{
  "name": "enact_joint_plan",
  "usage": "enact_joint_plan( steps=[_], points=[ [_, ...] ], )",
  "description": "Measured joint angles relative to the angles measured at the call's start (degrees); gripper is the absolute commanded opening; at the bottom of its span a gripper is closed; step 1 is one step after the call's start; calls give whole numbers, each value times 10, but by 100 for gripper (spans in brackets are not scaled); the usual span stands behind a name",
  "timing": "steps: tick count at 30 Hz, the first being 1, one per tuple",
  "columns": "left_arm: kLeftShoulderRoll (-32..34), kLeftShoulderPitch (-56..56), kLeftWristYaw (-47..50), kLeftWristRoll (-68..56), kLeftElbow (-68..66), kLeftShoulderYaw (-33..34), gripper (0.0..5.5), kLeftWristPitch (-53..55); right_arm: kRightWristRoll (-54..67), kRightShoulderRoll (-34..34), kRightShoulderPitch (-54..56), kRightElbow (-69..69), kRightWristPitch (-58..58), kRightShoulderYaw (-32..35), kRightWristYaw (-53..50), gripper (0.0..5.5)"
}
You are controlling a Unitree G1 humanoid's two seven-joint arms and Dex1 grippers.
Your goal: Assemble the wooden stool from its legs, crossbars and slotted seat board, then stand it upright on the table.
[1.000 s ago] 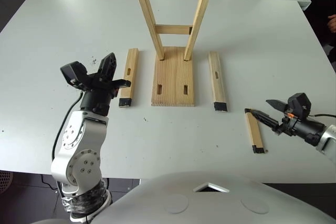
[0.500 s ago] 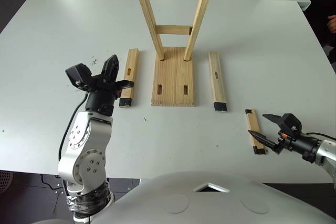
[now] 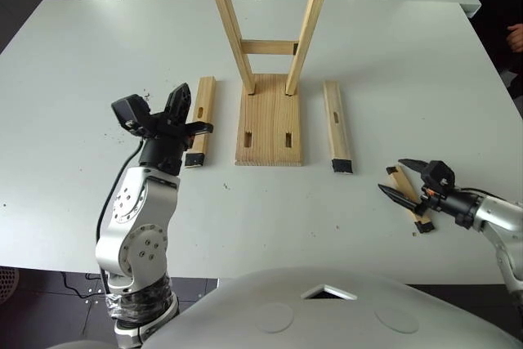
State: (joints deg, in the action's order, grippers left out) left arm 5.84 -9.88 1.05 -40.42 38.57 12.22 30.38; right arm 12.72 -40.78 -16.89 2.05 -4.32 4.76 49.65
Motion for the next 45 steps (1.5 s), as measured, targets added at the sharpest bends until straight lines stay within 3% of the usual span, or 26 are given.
enact_joint_plan(
  steps=[4,7,14,20,31,45],
  points=[
    [0,30,-10,11,-33,-18,0,-5,-19,23,83,-56,5,-29,-13,419],
    [0,48,-13,15,-47,-23,0,-12,-4,27,102,-38,-59,-27,-20,419],
    [-17,5,-12,20,-27,-25,0,-32,159,-18,59,144,-301,91,-20,419],
    [-39,-56,-1,33,-2,-27,0,-56,150,-32,4,181,-336,113,-43,419],
    [-44,-89,6,35,21,-33,0,-64,79,-49,-140,165,-230,130,1,419],
    [-45,-96,6,34,22,-36,0,-66,28,-44,-212,59,34,118,54,218]
  ],
)
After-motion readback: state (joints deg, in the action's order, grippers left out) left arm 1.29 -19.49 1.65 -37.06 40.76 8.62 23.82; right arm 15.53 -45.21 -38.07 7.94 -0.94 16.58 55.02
